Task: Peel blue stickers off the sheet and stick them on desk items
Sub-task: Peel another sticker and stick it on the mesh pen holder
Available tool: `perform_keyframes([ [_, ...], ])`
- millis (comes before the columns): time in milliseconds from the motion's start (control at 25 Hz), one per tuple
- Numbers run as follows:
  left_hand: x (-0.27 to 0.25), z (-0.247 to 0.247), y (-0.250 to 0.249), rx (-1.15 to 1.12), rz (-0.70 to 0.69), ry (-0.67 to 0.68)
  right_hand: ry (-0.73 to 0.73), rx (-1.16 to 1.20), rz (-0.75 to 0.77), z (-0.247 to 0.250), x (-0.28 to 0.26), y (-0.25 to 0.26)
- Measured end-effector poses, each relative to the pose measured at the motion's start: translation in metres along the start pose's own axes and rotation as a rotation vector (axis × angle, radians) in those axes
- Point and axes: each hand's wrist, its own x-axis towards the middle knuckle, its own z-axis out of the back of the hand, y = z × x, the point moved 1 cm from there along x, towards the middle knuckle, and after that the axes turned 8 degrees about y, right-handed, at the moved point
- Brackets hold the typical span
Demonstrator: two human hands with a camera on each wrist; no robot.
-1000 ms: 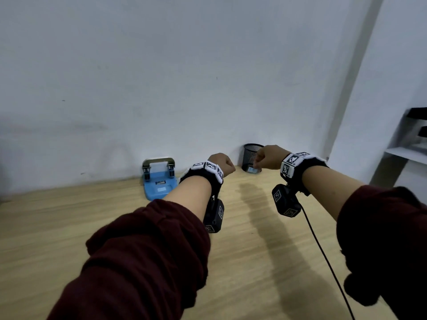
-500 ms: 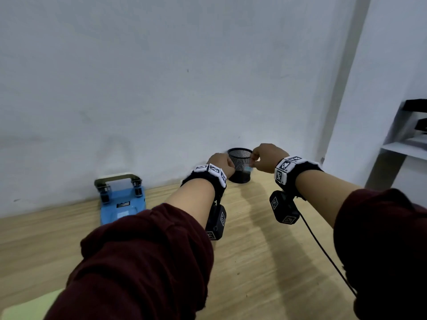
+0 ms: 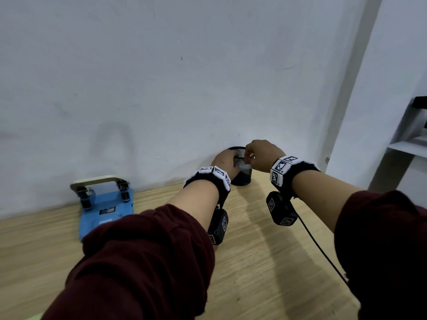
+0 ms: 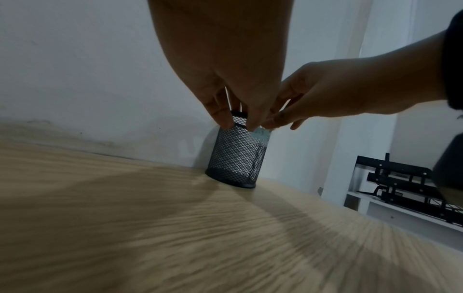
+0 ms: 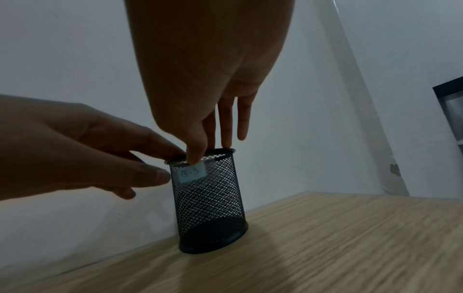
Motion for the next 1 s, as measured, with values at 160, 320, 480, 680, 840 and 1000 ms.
perform_keyframes([
  [160, 0.002, -0.003, -0.006, -0.047, -0.02, -0.023, 0.007, 0.05, -0.004, -0.002, 0.001, -0.001],
  [320, 0.008, -0.004, -0.006, -0.093, -0.04, -0.041, -0.019, 0.108, -0.014, -0.005, 0.002, -0.003],
  [480, 0.012, -0.004, -0.005, -0.097, -0.039, -0.042, -0.046, 0.133, -0.021, -0.007, 0.001, -0.004],
  [680, 0.015, -0.007, -0.003, -0.124, -0.029, -0.076, -0.084, 0.161, -0.012, -0.011, -0.001, -0.005],
  [840, 0.018, -0.009, 0.0, -0.14, -0.017, -0.087, -0.106, 0.173, 0.0, -0.012, -0.004, -0.005],
  [1000, 0.018, -0.008, 0.001, -0.142, -0.005, -0.092, -0.131, 0.196, 0.023, -0.012, -0.008, -0.005],
])
